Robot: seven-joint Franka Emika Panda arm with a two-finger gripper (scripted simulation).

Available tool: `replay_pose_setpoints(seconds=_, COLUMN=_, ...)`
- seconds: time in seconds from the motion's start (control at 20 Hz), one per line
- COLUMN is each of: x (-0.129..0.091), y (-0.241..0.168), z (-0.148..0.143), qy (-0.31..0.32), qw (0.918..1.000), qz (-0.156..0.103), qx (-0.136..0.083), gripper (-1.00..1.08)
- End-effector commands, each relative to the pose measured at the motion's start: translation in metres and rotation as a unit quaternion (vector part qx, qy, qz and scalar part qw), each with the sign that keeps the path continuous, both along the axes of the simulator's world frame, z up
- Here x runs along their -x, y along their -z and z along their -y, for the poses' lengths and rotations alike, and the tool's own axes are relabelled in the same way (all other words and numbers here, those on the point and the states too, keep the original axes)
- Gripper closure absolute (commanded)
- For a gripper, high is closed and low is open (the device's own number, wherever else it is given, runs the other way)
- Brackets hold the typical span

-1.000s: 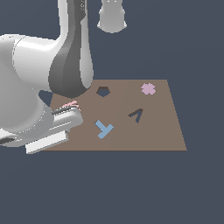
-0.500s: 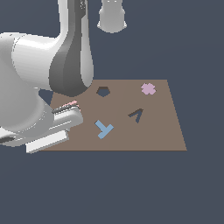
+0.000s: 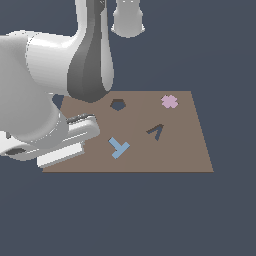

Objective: Insert a designated object into the corresponding slot on a board.

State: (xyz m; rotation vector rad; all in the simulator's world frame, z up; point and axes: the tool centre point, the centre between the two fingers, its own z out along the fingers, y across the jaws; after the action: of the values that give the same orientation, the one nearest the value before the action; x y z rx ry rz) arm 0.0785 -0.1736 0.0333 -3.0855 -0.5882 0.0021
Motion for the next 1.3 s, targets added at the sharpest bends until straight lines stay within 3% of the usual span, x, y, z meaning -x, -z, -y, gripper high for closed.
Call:
replay_pose_setpoints(seconds=0.0, x=0.007, y=-0.001, z=-0.006, qy=0.000, qw=1.0000, qz=0.000, qx=0.000, gripper=1.08)
replay_pose_setpoints(seconds=0.3, x=0.032, y=-0.002, z=-0.025, qy=0.002, qw=1.0000, qz=0.000, qx=0.000, gripper=1.08)
replay_pose_setpoints(seconds=1.25, x=0.142, y=-0.006, z=-0.112, qy=0.010, qw=0.9999, qz=0.000, qx=0.000, gripper=1.08)
